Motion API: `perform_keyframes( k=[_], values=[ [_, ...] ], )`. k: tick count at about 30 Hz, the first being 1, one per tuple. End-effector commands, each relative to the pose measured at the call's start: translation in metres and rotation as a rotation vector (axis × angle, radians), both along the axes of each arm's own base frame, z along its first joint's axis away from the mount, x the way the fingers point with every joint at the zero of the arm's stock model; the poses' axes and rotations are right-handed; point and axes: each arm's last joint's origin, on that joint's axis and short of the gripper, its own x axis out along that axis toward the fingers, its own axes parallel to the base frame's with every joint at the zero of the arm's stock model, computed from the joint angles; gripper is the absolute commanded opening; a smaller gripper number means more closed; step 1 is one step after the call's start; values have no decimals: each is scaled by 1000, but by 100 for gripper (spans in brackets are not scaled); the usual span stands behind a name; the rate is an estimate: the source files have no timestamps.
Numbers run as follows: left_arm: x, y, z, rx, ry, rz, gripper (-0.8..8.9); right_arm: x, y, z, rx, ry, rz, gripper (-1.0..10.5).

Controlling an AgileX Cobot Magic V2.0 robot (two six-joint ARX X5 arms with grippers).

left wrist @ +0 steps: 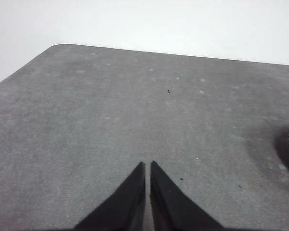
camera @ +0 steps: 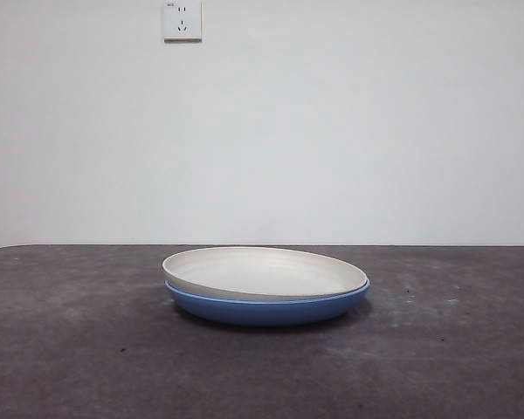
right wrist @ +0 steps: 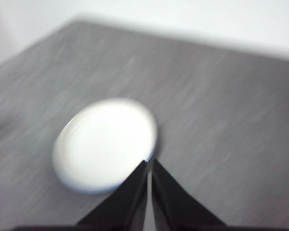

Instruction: Pick up the white plate, put it on the blue plate, put it on desk

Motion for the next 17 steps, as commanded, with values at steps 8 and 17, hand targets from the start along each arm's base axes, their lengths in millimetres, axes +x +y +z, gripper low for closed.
perform_keyframes(
  k=[8,17],
  values=[
    [1,0,-8,-11,26,2,19,3,-12,-78,5,-285,-146,8],
    [1,0,-8,-11,26,2,19,5,-18,-139,25,-335,-346,8]
  ],
)
